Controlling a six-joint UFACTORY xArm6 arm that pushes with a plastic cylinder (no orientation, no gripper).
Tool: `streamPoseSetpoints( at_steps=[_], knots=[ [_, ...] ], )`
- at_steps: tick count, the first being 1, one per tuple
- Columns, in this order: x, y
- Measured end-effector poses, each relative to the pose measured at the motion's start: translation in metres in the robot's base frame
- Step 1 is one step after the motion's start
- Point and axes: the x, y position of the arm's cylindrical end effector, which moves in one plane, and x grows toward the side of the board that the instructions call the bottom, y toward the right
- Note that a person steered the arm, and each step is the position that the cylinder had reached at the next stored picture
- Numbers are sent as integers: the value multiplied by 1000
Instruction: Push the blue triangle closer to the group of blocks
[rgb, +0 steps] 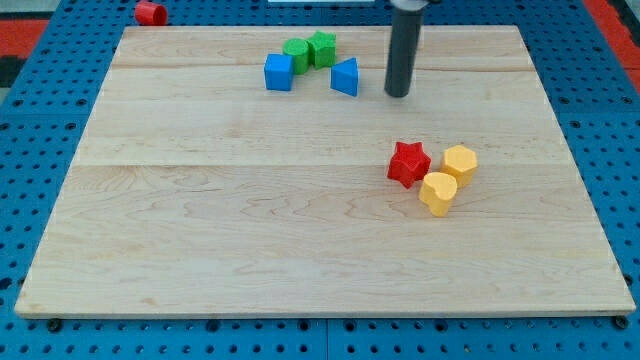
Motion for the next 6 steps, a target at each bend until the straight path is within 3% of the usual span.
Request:
streamPoseSetpoints(
  at_steps=[1,2,3,4,5,6],
  knots=[
    [-21,-47],
    [-14,-63],
    [-4,-11],
    [23,-21],
    [-9,-98],
    [-25,-113]
  ],
)
